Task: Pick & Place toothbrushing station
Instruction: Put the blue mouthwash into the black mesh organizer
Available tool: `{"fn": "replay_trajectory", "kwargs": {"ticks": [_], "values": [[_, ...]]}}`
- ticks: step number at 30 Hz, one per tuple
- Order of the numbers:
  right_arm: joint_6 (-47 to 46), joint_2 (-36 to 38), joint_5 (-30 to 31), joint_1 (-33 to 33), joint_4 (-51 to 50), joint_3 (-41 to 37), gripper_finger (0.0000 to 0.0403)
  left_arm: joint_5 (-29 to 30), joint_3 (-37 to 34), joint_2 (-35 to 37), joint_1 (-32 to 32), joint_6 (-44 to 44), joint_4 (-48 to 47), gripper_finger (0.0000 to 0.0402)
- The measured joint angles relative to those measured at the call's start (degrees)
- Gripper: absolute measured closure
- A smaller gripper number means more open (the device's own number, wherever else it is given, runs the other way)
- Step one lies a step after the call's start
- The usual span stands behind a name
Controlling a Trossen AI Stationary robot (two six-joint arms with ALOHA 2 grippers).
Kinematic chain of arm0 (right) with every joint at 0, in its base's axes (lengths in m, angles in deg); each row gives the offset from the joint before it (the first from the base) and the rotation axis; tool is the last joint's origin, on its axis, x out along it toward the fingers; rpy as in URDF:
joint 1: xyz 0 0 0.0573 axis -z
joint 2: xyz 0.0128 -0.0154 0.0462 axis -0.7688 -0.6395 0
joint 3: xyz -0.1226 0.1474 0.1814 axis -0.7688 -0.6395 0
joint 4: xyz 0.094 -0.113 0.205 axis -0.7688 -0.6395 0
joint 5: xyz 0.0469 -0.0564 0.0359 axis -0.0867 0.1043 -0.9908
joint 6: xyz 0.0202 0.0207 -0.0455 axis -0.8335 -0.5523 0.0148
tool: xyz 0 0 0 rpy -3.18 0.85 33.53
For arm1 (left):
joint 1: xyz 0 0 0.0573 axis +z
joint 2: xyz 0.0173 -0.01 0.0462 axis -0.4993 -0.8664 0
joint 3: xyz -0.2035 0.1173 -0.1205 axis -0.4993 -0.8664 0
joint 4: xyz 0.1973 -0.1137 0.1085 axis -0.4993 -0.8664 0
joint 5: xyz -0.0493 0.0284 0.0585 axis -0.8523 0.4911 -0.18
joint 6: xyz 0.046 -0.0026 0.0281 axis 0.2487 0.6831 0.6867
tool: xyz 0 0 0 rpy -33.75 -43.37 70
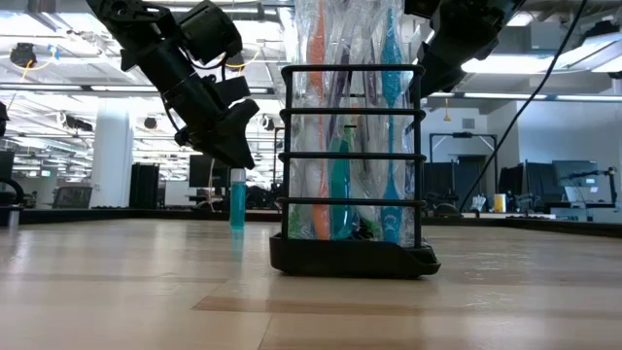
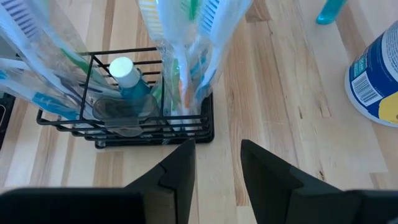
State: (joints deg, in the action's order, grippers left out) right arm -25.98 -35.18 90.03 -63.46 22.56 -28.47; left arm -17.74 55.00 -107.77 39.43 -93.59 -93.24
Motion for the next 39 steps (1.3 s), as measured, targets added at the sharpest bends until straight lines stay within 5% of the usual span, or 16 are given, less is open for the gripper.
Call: {"fn": "replay_trajectory", "kwargs": {"ticks": [18,31,39], "values": [[0.0,0.0,0.0,0.0,0.9,0.0,0.0283,-0.4,-3.2,0.0,0.0,-3.0,0.0,0.0248],[0.0,0.0,0.0,0.2,1.2,0.0,0.0283,-0.6,-8.4,0.0,-0.1,0.2,12.5,0.0249],[0.0,0.0,0.0,0.2,1.1,0.0,0.0283,-0.7,-9.0,0.0,-0.1,0.2,12.5,0.0298]]}}
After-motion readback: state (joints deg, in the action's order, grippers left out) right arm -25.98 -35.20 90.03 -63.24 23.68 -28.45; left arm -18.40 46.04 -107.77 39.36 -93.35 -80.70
